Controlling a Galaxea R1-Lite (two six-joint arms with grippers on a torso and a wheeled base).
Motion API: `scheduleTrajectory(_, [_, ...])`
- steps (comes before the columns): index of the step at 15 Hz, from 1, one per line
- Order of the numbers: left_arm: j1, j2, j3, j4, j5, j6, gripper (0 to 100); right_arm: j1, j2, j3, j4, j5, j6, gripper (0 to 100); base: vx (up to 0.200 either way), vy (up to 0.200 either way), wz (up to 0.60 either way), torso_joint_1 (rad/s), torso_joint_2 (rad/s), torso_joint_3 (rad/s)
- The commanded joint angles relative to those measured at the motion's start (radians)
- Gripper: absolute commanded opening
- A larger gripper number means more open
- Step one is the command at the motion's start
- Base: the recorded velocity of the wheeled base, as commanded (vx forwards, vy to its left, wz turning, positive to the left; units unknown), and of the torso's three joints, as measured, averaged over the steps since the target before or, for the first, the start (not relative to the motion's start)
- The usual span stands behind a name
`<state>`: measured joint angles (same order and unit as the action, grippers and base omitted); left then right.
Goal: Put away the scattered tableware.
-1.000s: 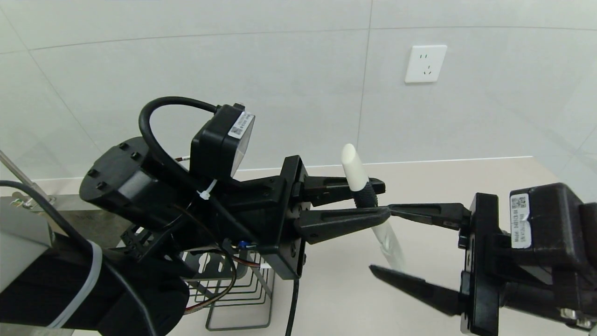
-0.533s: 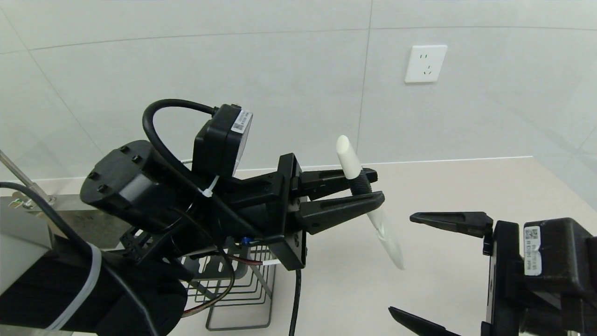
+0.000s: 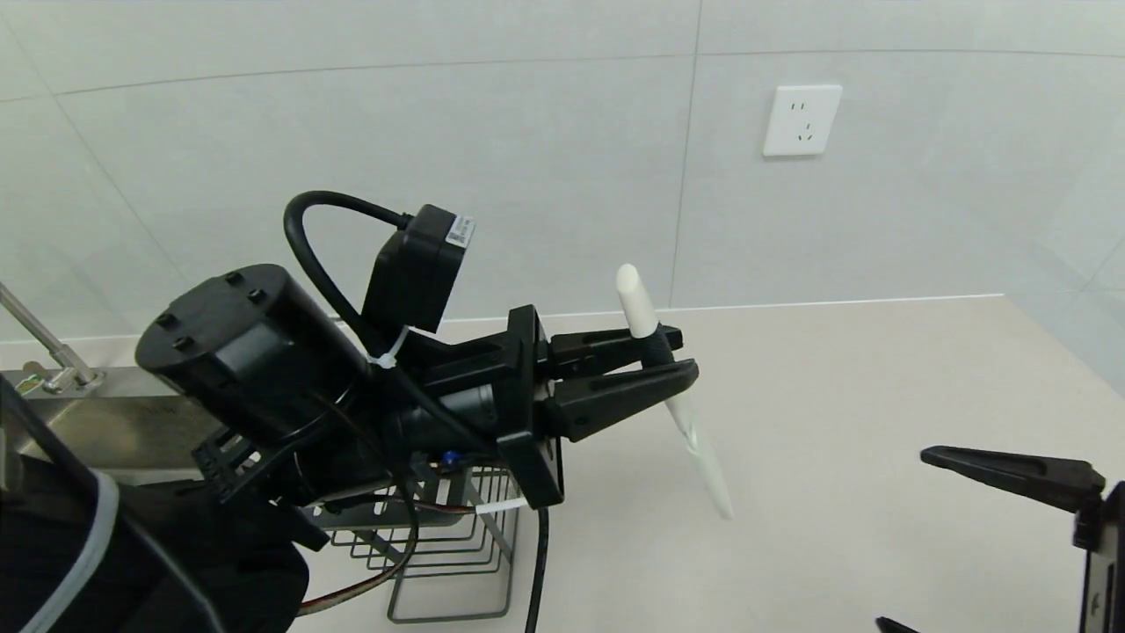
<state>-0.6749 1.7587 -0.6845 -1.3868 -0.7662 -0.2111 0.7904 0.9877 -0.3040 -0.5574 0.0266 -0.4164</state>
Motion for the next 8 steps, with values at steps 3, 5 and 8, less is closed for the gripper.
scheduleTrajectory(3, [0.046, -0.119, 0.039, 0.147, 0.004, 0.067, 0, -0.119, -0.414, 0.137, 0.142, -0.186, 0.231, 100, 0.000, 0.000, 0.00, 0.000, 0.00, 0.000])
scheduleTrajectory(5, [0.063, -0.157, 0.052, 0.226, 0.004, 0.116, 0, -0.175, -0.529, 0.160, 0.179, -0.200, 0.238, 100, 0.000, 0.000, 0.00, 0.000, 0.00, 0.000])
scheduleTrajectory(8, [0.067, -0.254, 0.037, 0.385, 0.004, 0.165, 0, -0.316, -0.678, 0.131, 0.198, -0.192, 0.277, 100, 0.000, 0.000, 0.00, 0.000, 0.00, 0.000])
